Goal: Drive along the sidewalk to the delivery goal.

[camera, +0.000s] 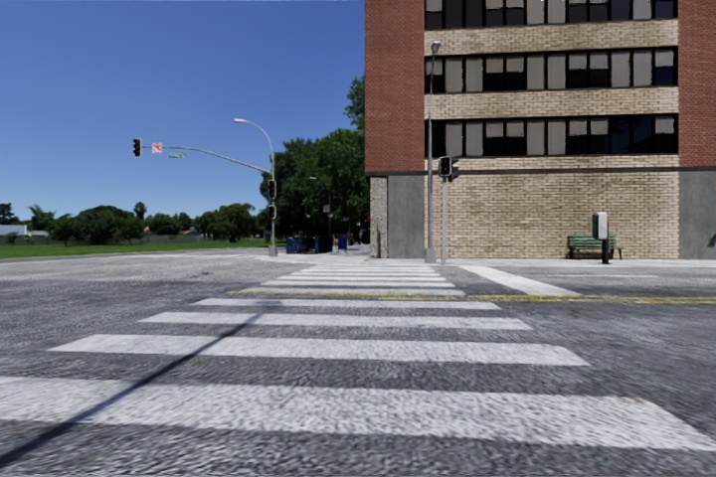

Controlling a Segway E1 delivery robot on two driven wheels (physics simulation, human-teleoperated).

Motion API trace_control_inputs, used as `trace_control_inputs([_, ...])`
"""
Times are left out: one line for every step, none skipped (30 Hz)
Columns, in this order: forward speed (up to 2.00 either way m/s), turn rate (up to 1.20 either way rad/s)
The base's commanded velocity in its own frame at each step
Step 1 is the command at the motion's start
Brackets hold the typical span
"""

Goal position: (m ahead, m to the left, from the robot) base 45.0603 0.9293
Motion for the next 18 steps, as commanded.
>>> trace_control_inputs([2.0, -0.14])
trace_control_inputs([2.0, 0.0])
trace_control_inputs([2.0, 0.0])
trace_control_inputs([2.0, 0.0])
trace_control_inputs([2.0, 0.0])
trace_control_inputs([2.0, 0.0])
trace_control_inputs([2.0, 0.0])
trace_control_inputs([2.0, 0.0])
trace_control_inputs([2.0, 0.0])
trace_control_inputs([2.0, 0.0])
trace_control_inputs([2.0, 0.0])
trace_control_inputs([2.0, 0.0])
trace_control_inputs([2.0, 0.0])
trace_control_inputs([2.0, 0.0])
trace_control_inputs([2.0, 0.0])
trace_control_inputs([2.0, 0.0])
trace_control_inputs([2.0, 0.0])
trace_control_inputs([2.0, 0.0])
